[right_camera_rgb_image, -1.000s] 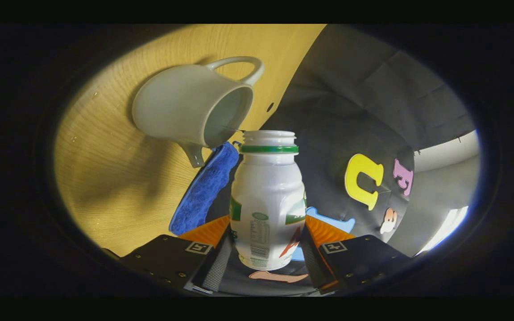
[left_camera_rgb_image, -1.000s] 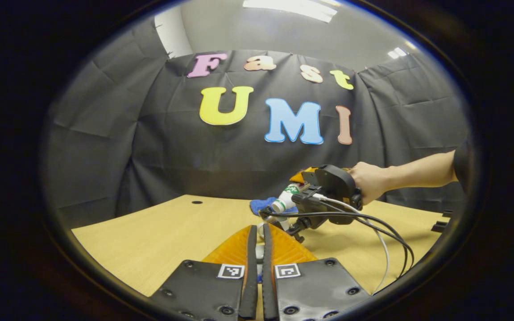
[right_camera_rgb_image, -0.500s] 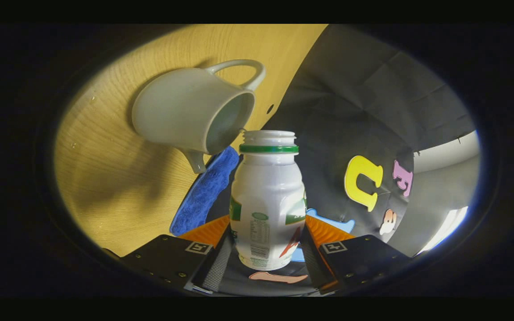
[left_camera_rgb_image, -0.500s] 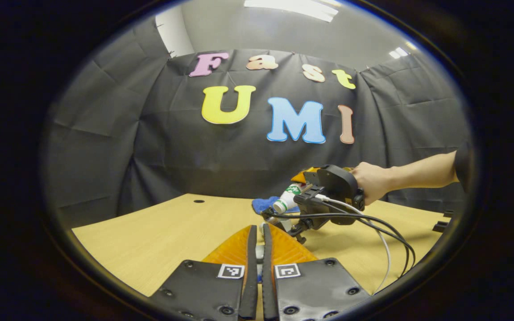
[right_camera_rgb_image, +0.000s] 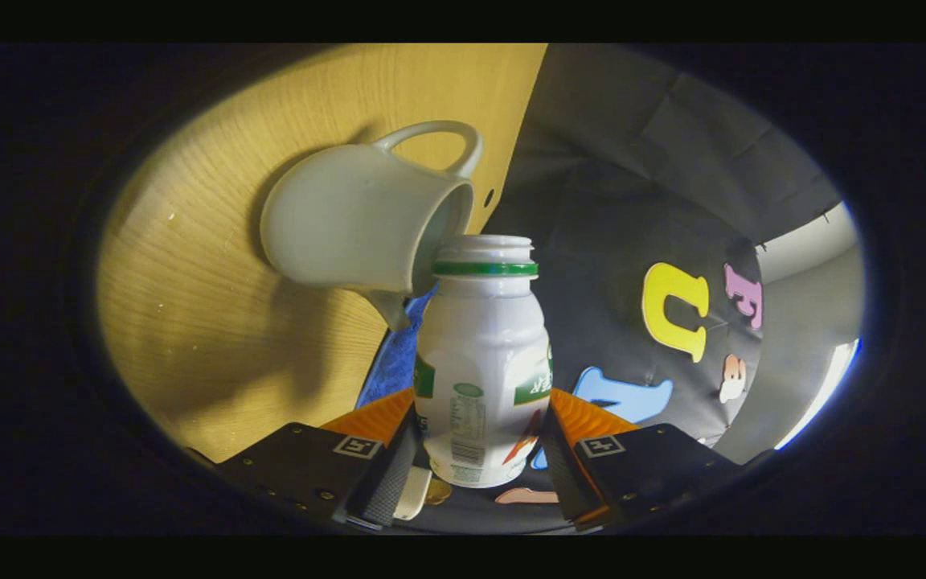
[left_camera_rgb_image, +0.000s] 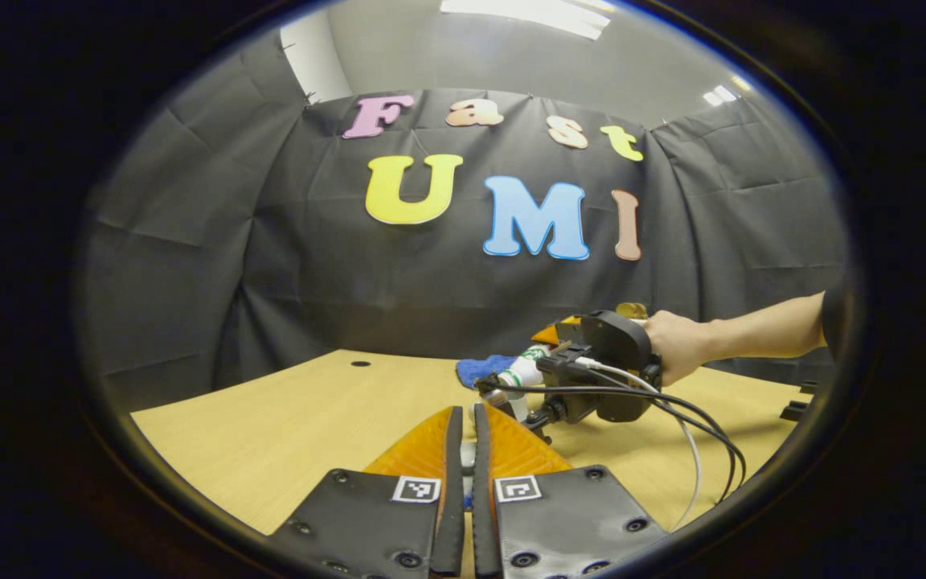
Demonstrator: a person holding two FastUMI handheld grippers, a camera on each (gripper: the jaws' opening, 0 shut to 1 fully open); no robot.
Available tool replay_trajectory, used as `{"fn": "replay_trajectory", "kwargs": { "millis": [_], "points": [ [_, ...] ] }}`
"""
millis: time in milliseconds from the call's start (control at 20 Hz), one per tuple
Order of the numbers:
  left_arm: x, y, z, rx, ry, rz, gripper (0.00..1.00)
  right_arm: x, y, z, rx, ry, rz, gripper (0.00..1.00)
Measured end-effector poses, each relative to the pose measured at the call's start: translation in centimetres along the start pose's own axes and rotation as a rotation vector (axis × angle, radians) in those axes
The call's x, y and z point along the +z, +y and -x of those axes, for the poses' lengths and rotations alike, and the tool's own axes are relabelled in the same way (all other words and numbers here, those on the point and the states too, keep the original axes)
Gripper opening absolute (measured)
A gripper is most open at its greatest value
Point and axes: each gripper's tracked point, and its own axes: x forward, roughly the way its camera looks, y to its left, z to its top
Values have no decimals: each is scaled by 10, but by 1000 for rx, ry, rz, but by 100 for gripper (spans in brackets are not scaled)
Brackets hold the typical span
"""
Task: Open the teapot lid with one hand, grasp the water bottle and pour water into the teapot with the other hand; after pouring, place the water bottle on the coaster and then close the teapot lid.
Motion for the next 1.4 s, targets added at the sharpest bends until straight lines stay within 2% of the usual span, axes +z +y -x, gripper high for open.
{"fn": "replay_trajectory", "kwargs": {
  "millis": [50,100,250,350,450,500,600,700,950,1150,1200,1300,1350,1400],
  "points": [
    [0,0,-2,0,1,2,11,0,3,0,16,1,-34,74],
    [1,1,-3,-2,2,9,14,0,5,0,27,2,-64,74],
    [16,0,-15,-14,-17,19,15,-2,7,1,48,4,-193,74],
    [31,8,-25,-10,-45,33,11,-7,11,4,72,22,-374,74],
    [46,10,-39,-14,-71,43,15,-11,15,10,102,35,-596,74],
    [52,11,-48,-17,-85,39,11,-14,15,14,112,37,-702,74],
    [62,9,-64,-24,-100,33,11,-22,13,20,122,45,-891,74],
    [61,-2,-85,-53,-88,60,15,-30,6,26,124,34,-1069,74],
    [48,-27,-140,-125,-30,99,14,-46,-5,39,164,-49,-1505,74],
    [29,-40,-186,-159,30,117,14,-75,-3,42,92,-53,-1677,74],
    [26,-41,-197,-157,36,107,11,-80,0,43,88,-41,-1684,74],
    [21,-48,-217,-167,46,104,11,-92,2,37,68,-13,-1701,74],
    [17,-55,-226,-185,57,108,15,-97,5,35,71,-2,-1713,74],
    [13,-60,-232,-193,64,101,11,-102,7,34,75,9,-1727,74]
  ]
}}
